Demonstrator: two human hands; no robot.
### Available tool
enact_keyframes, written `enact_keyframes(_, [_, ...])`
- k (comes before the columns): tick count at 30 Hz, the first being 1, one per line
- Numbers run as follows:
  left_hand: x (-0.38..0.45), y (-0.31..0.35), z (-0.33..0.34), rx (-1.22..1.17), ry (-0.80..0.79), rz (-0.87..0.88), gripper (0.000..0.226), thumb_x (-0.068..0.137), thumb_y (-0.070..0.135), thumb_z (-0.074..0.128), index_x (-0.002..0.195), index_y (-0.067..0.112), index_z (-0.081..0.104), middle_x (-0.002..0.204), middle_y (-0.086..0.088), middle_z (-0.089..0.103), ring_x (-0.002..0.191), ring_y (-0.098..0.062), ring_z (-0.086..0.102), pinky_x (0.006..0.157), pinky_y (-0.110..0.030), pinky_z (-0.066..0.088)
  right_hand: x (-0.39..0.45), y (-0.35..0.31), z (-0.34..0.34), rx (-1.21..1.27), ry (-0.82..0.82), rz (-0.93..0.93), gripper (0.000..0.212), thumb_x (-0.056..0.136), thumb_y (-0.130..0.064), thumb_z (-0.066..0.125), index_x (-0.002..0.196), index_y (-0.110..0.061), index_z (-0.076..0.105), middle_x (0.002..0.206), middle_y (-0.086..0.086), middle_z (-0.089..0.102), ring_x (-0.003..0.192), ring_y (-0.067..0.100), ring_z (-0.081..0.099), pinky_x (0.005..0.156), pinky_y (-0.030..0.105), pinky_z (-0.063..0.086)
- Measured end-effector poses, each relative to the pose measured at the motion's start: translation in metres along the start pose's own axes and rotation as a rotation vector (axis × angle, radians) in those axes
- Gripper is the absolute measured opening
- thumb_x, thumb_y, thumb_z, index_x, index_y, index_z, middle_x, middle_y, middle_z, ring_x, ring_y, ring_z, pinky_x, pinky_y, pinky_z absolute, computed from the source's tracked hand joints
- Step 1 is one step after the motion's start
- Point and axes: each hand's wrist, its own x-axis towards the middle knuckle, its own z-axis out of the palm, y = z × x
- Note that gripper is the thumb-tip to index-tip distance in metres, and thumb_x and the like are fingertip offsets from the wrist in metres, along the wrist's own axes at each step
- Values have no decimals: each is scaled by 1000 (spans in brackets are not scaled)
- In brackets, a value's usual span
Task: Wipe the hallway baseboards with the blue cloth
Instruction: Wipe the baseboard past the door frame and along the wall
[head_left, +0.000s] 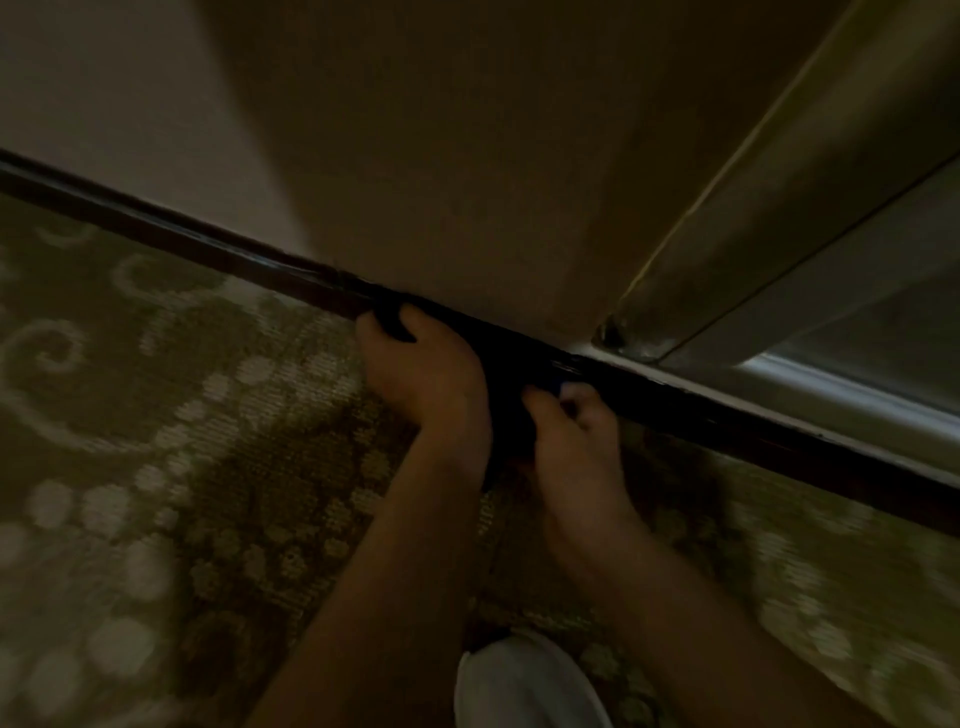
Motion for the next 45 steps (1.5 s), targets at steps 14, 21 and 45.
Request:
enact_keyframes(14, [30, 5, -67, -207, -380, -468, 43, 95, 32, 59, 137, 22, 54, 129, -5, 63, 112, -26, 64, 97, -47, 53, 10, 9, 21, 224, 108, 86, 17, 95, -21, 62, 112, -22, 57, 108, 3, 65, 95, 21, 65, 81, 37, 56])
enact_keyframes(21, [86, 27, -102, -331, -242, -392, 34, 94, 30, 58, 127, 20, 62, 116, -4, 69, 100, -22, 69, 77, -37, 59, 0, 25, 86, 224, -135, 180, 47, 91, -22, 67, 135, -15, 55, 121, 9, 67, 105, 25, 67, 92, 43, 56])
enact_keyframes(45, [172, 39, -84, 54, -337, -112, 38, 100, 29, 51, 137, 20, 53, 134, 1, 59, 123, -18, 56, 107, -44, 45, 5, 32, 166, 301, 140, 115, 39, 91, -24, 67, 128, -14, 59, 118, 7, 70, 105, 25, 68, 93, 45, 54])
